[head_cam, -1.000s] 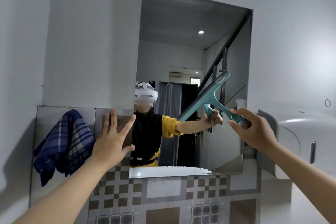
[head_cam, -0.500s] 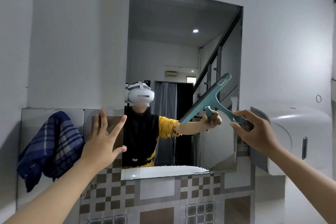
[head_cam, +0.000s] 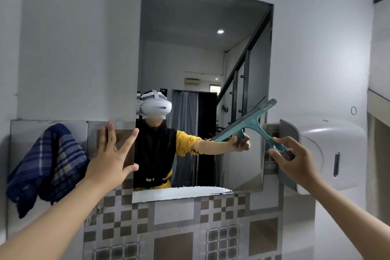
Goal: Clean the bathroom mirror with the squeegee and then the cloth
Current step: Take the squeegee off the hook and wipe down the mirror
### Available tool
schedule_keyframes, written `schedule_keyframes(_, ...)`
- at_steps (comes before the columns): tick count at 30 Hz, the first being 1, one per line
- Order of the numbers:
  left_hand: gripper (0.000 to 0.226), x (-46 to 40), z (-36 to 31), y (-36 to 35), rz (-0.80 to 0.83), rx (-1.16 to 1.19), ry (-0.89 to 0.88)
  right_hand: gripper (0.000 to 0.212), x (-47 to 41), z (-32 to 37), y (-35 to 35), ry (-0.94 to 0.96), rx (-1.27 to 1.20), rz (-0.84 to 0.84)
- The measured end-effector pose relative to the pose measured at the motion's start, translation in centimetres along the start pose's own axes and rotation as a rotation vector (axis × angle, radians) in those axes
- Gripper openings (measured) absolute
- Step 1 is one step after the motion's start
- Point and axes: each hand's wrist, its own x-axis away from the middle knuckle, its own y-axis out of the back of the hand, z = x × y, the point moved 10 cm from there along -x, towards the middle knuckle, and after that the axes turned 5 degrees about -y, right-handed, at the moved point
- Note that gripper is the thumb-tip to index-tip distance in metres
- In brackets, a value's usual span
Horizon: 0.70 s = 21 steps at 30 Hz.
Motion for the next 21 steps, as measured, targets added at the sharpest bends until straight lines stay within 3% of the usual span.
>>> schedule_keyframes(11, 0.103, 0.1, -0.1, 0.1, 0.013, 0.01, 0.009, 0.015, 4.2, 2.0, -4.1, -0.303, -0.199, 0.049)
schedule_keyframes(21, 0.103, 0.1, -0.4, 0.2, 0.005, 0.012, 0.022, 0.023, 6.0, 4.5, -6.5, -0.575, -0.424, 0.066)
